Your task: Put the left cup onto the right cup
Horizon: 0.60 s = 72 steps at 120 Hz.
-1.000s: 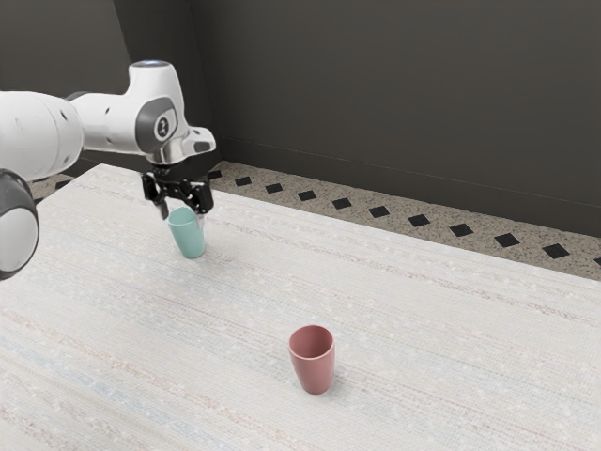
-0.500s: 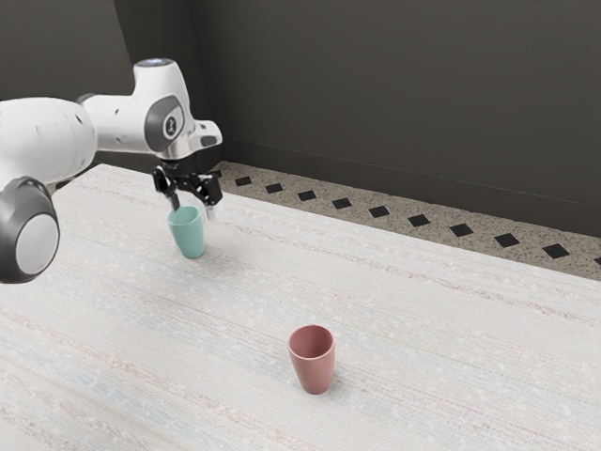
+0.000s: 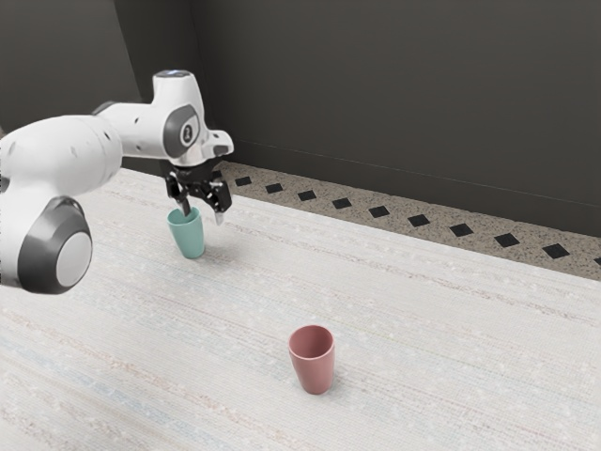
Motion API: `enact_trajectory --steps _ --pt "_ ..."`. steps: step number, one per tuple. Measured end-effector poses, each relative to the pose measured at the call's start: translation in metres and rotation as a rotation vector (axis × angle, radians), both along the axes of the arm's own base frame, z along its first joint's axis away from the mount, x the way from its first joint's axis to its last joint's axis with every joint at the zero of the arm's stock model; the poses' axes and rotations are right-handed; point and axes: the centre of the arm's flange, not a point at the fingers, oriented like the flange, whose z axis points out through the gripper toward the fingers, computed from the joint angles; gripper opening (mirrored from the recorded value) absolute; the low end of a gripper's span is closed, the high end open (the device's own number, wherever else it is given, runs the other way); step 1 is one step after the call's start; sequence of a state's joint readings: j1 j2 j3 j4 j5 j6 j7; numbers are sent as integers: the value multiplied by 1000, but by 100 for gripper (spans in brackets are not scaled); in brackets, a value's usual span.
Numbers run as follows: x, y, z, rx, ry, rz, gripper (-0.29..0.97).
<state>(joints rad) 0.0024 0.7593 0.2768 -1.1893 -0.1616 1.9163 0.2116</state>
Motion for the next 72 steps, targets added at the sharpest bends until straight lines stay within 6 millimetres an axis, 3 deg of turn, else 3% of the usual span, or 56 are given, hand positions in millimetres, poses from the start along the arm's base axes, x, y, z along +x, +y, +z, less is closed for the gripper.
enact_trajectory --steps 40,72 --pt "5 14 2 12 0 1 66" --pt "7 22 -17 10 22 5 66"
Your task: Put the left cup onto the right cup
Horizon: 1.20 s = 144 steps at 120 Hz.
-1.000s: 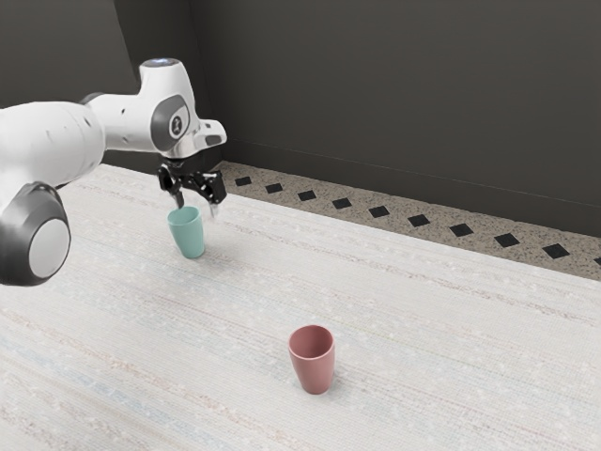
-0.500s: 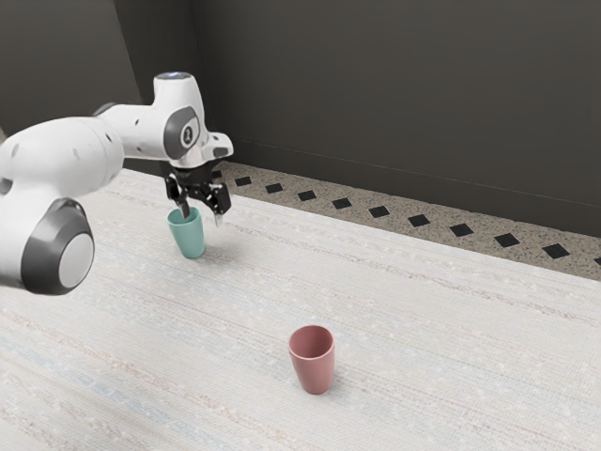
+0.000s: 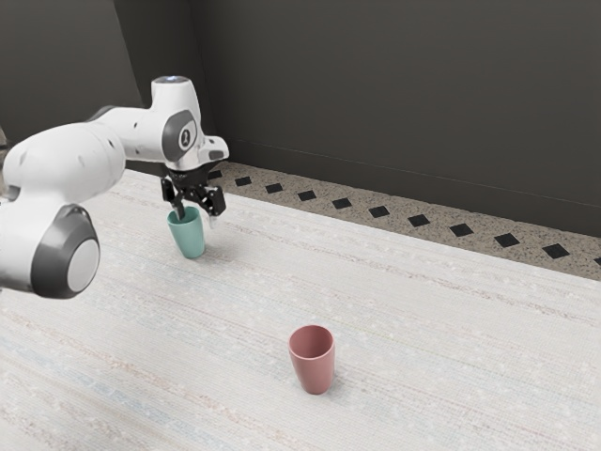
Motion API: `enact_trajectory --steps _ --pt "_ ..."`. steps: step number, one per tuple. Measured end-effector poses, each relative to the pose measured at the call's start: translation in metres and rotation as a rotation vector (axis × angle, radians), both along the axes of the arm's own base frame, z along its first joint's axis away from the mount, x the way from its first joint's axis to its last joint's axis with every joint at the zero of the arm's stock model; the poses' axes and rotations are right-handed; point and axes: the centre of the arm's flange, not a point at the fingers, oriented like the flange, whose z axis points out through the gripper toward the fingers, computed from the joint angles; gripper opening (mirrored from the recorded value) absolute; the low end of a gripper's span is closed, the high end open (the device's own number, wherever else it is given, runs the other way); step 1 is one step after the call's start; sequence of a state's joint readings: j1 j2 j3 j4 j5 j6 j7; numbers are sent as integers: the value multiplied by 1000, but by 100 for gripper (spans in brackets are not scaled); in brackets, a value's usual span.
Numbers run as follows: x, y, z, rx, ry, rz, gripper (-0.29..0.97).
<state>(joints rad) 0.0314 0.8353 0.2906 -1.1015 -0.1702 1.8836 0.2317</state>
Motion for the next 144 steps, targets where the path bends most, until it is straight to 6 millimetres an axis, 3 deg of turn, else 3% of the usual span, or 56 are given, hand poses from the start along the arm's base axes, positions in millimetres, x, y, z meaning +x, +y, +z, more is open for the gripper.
enact_trajectory --steps 77,97,126,144 --pt "2 3 -20 -13 10 2 59" --pt "1 7 -23 -18 10 11 45" --pt "-3 22 -20 -23 7 45 10" --pt "-4 23 -21 -31 9 51 -2"
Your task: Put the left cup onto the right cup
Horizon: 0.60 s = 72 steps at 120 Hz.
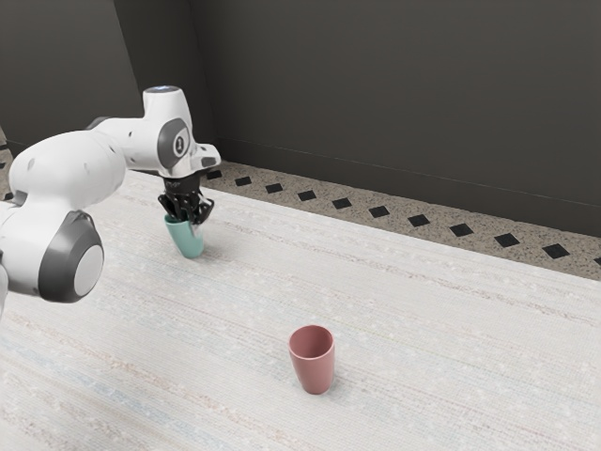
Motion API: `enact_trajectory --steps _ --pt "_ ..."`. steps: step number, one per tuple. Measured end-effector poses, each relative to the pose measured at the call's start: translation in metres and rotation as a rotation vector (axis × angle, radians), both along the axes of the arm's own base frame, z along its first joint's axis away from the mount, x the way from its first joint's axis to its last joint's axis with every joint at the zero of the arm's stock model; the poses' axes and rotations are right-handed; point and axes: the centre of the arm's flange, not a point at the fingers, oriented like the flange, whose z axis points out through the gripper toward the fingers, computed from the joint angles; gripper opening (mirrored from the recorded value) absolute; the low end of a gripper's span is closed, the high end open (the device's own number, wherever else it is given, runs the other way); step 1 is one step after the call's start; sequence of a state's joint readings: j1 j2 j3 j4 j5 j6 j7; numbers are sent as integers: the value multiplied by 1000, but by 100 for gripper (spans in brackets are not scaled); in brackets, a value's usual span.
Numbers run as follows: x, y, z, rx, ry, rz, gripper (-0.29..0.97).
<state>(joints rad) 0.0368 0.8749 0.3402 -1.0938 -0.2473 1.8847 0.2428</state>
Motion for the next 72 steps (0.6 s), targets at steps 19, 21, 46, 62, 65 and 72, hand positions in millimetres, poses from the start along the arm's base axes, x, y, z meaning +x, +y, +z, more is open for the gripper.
enact_trajectory --steps 19,21,46,62,65,72 --pt "0 0 0 -3 1 2 -7" --pt "0 0 0 -3 1 2 -7" --pt "0 -1 0 -3 3 3 -9" --pt "0 -3 0 -5 3 3 -10" --pt "0 -4 1 -5 3 3 -10" --pt "0 -5 3 -5 1 3 -10"
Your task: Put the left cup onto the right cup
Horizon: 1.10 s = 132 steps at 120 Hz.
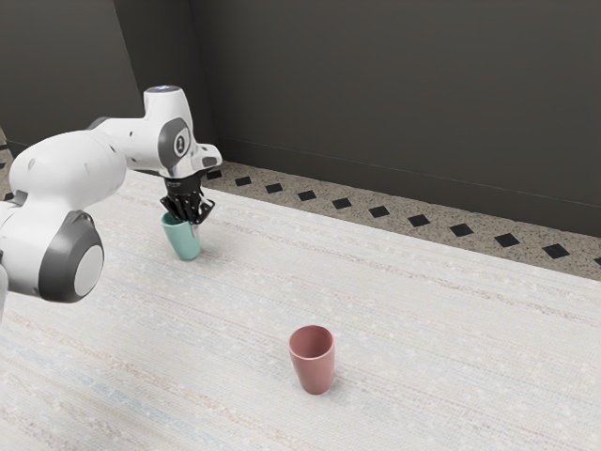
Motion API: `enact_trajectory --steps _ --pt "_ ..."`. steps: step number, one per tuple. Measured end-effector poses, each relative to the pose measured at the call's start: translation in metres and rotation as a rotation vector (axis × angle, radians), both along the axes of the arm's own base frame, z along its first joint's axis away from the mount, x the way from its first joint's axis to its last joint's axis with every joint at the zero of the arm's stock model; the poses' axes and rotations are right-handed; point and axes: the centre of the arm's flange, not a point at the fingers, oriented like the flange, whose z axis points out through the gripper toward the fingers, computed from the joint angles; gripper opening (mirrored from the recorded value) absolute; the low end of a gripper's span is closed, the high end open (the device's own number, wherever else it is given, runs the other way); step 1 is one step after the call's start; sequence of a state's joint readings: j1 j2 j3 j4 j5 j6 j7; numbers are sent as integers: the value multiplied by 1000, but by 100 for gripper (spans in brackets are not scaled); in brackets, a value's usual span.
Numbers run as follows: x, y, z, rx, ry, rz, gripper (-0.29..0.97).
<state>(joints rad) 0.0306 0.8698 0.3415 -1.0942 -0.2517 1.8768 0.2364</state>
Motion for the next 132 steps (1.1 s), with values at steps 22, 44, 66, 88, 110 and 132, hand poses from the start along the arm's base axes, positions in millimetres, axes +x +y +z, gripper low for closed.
enact_trajectory --steps 22,44,66,88,110,132 --pt "-1 -1 17 3 -12 1 -10" --pt "0 -22 54 7 -39 -30 -10" --pt "-13 -76 89 -2 -34 -100 -10" --pt "-40 -157 121 -9 -19 -217 -10" --pt "-75 -225 142 19 -6 -303 -11" --pt "-101 -283 144 41 4 -358 -11"
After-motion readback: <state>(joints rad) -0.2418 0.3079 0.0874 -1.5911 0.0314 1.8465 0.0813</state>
